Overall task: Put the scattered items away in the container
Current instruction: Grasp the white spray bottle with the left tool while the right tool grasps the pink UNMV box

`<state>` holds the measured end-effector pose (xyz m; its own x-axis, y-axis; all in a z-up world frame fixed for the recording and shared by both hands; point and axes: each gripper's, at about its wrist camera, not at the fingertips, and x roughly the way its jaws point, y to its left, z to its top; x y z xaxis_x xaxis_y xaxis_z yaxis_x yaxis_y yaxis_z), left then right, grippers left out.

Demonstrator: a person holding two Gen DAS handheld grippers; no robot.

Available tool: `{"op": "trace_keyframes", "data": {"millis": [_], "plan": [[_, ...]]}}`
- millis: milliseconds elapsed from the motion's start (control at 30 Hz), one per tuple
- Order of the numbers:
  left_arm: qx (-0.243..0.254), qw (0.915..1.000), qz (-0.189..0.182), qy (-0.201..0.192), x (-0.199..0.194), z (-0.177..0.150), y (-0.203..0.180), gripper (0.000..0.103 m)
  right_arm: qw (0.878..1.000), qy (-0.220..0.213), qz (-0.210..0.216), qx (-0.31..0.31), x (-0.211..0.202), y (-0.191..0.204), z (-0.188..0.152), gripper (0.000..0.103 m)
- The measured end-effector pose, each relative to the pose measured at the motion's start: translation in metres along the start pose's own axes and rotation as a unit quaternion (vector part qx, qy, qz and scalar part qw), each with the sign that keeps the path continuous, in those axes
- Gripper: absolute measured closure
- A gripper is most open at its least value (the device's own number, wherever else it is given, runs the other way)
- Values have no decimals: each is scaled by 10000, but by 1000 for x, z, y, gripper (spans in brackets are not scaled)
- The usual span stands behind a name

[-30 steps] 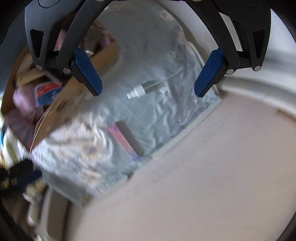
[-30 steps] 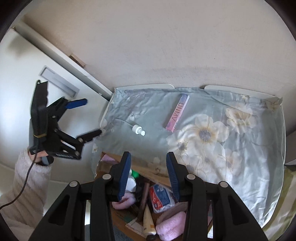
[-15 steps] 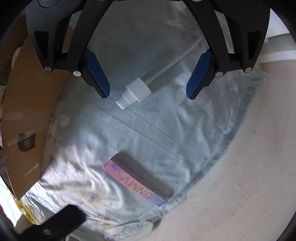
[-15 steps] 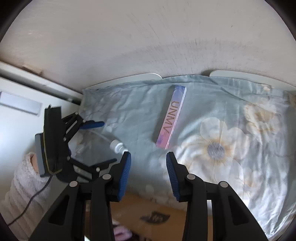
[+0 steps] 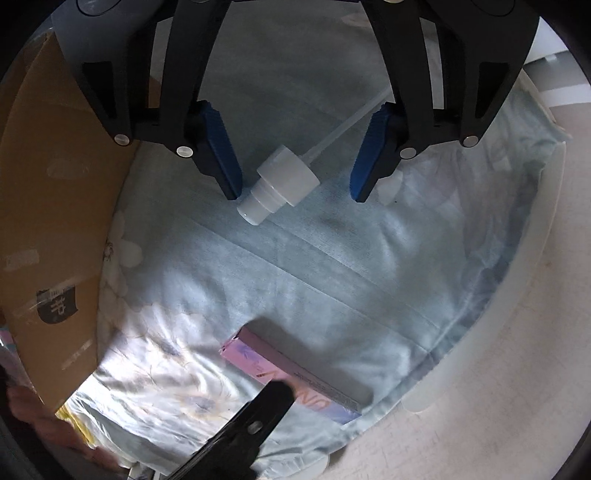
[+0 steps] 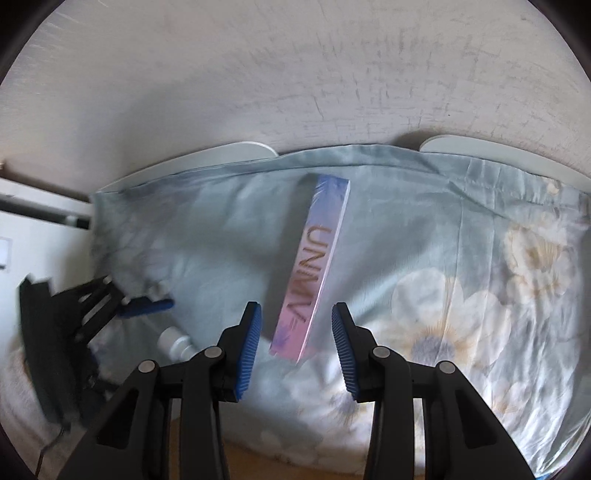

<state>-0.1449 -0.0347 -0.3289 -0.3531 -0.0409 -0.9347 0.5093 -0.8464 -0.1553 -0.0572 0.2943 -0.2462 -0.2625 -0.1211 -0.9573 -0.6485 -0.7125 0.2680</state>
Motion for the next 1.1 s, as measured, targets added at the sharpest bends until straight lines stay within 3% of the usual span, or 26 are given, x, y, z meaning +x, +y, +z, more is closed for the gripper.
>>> {"op": "trace_keyframes", "data": {"millis": [100, 133, 333, 400, 533, 767, 933, 1100], "plan": [[-100, 9999, -26, -99, -4, -3, 2, 71, 9996, 39, -267, 37, 11, 4, 5, 67], [-157, 9998, -88, -111, -5, -4, 4, 73, 9993, 43, -374, 36, 14, 5, 6, 67], [-101, 9998, -156, -120, -5, -3, 2, 74, 9974, -73, -701, -169, 21, 13, 5, 67], [-136, 9996, -209, -144, -6, -4, 1, 74, 9963, -100, -814, -250, 21, 14, 5, 77], [-263, 9992, -213, -224, -10, -4, 2, 74, 9961, -65, -850, -230, 20, 11, 6, 81], [-807, 9957, -222, -385, -37, 4, 13, 74, 9995, -219, -172, 131, -5, -4, 0, 82], [-1076, 9930, 209, -445, -69, 16, 14, 74, 9979, -446, 348, 331, -41, -11, -6, 82], [-1149, 9892, 800, -433, -121, 29, 4, 74, 9951, -804, 578, 73, -98, -10, -22, 82]]}}
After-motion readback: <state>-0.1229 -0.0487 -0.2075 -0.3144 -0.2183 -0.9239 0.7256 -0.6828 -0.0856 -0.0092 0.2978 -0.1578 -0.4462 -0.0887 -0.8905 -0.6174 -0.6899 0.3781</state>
